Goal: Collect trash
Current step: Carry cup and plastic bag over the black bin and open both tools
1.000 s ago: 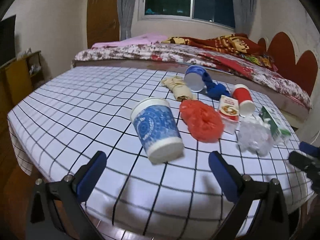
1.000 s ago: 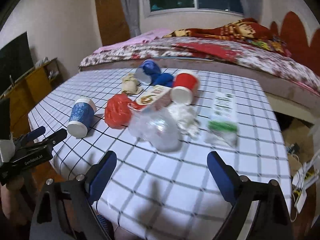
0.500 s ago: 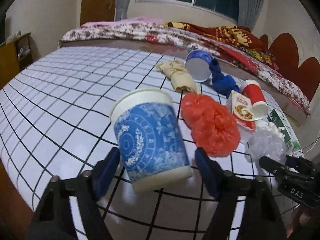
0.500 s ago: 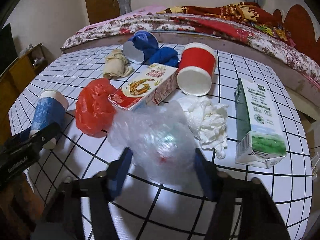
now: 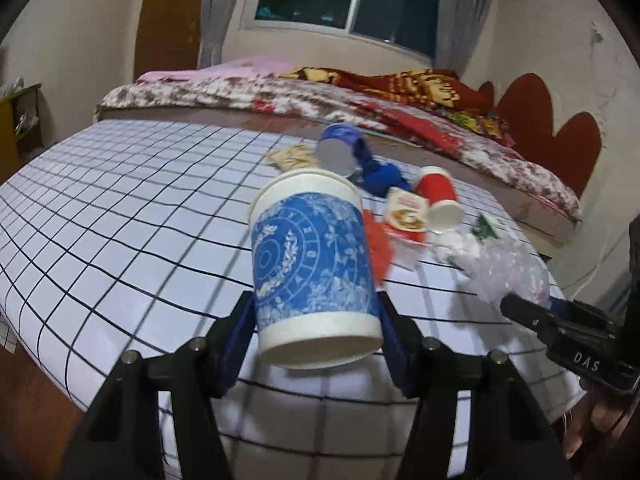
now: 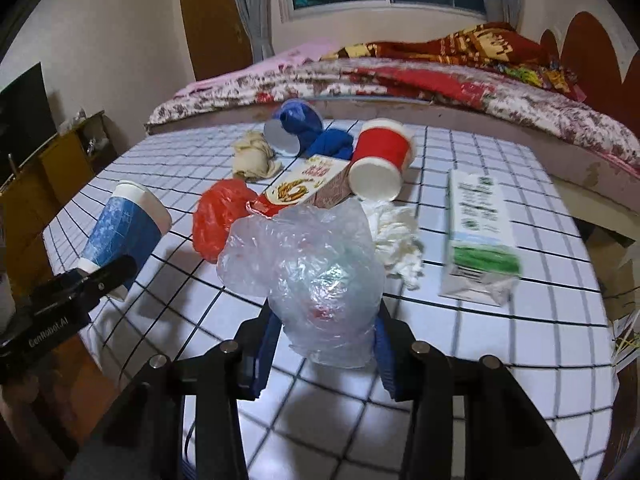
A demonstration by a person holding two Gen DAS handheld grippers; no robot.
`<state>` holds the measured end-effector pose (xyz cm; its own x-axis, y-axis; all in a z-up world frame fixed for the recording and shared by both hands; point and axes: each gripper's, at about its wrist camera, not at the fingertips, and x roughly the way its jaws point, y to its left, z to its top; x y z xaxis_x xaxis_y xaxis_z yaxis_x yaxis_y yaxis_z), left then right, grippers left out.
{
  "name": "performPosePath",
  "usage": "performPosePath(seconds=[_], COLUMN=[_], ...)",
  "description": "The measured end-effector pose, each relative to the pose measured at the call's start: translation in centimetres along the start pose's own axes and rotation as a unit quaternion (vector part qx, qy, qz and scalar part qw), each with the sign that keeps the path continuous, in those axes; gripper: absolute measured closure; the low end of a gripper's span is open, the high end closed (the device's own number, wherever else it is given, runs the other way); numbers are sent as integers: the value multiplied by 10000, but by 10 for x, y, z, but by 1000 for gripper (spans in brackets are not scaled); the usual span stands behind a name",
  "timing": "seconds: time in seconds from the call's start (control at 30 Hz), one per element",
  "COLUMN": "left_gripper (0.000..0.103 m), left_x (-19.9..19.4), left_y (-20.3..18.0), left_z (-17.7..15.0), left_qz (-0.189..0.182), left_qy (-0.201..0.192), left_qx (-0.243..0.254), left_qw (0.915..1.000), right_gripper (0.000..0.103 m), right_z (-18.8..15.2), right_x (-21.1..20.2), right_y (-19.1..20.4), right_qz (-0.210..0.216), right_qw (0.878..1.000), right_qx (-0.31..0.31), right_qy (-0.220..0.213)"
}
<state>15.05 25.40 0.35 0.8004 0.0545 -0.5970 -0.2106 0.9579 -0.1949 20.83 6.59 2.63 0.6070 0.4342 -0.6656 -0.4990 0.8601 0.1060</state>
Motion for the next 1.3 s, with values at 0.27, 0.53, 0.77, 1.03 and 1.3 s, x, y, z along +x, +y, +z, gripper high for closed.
performPosePath(seconds=[0.27, 0.53, 0.77, 1.03, 1.3], left_gripper=[43, 43, 43, 43, 43], left_x=[-29, -44, -51, -58, -65], left_y=[-51, -99, -136, -187, -233], left_z=[-11, -32, -48, -71, -95], left_qz=[-392, -677, -936, -1237, -1536], left_qy=[-115, -83, -42, 52, 174], left_qx=[310, 756, 1017, 1490, 1851], left_qw=[9987, 9948, 9904, 9810, 9705], right_gripper=[58, 58, 58, 58, 58], right_z=[-20, -56, -97, -133, -164], right_x=[-71, -138, -175, -198, -215], right_y=[-33, -76, -114, -157, -189], right_qz=[-183, -593, -1093, -1419, -1610], right_qw=[9992, 9964, 9909, 9855, 9805], right_qx=[56, 81, 344, 722, 1027], right_qy=[-360, -594, -699, -582, -457])
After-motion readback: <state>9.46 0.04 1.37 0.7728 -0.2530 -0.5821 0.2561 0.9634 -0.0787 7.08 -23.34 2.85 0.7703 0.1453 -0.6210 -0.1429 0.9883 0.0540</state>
